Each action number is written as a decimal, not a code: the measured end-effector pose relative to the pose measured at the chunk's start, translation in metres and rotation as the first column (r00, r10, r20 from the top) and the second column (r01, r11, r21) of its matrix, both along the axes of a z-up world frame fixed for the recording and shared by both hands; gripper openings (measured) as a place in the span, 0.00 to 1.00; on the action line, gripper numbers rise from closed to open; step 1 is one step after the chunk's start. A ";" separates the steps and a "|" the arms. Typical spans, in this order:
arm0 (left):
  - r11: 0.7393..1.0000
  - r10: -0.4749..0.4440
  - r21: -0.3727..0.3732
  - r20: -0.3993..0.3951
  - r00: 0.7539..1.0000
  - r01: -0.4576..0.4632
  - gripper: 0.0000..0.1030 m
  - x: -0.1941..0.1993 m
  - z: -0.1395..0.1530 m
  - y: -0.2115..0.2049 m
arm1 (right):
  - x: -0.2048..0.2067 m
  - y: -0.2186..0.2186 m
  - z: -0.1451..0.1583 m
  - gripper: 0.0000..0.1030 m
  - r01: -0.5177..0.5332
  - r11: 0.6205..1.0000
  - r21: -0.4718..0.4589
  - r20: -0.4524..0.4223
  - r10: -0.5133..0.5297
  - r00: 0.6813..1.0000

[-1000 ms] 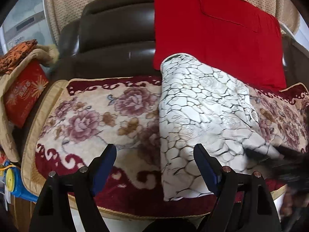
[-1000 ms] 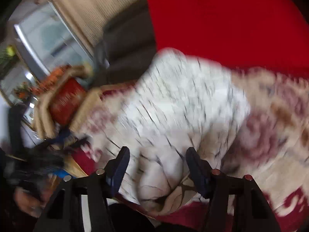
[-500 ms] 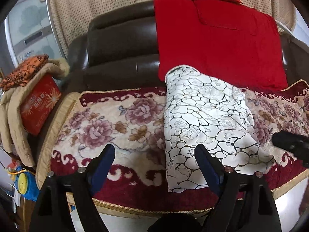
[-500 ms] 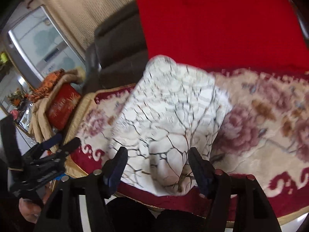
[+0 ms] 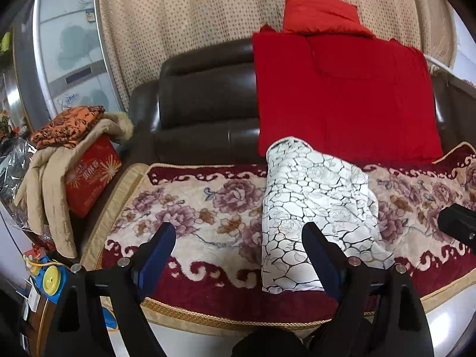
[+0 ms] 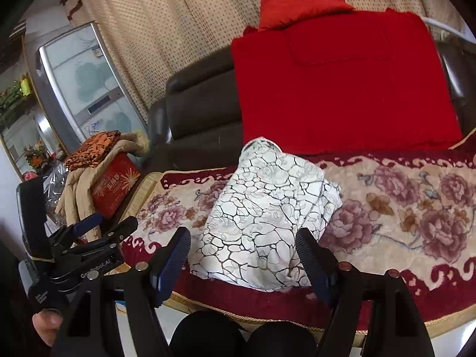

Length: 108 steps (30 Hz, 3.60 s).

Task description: Fold large clothes

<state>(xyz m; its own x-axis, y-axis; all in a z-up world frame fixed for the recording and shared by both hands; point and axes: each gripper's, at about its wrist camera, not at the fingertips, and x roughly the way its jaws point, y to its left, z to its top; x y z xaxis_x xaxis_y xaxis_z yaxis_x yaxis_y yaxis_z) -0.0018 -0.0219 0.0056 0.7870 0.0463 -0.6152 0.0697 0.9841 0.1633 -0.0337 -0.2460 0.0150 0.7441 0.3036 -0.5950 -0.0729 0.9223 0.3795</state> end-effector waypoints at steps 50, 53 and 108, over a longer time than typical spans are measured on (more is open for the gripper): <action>0.997 0.033 0.059 0.166 0.986 -0.044 0.85 -0.050 0.060 -0.007 | -0.030 0.004 0.041 0.74 0.124 0.991 -0.057 0.121 -0.116 0.986; 0.997 0.033 0.059 0.168 0.985 -0.043 0.85 -0.051 0.061 -0.007 | -0.032 0.003 0.043 0.74 0.127 0.990 -0.056 0.129 -0.119 0.985; 0.996 0.085 0.001 0.269 0.960 -0.088 0.85 -0.088 0.095 0.005 | -0.054 -0.003 0.070 0.74 0.151 0.987 -0.059 0.208 -0.136 0.969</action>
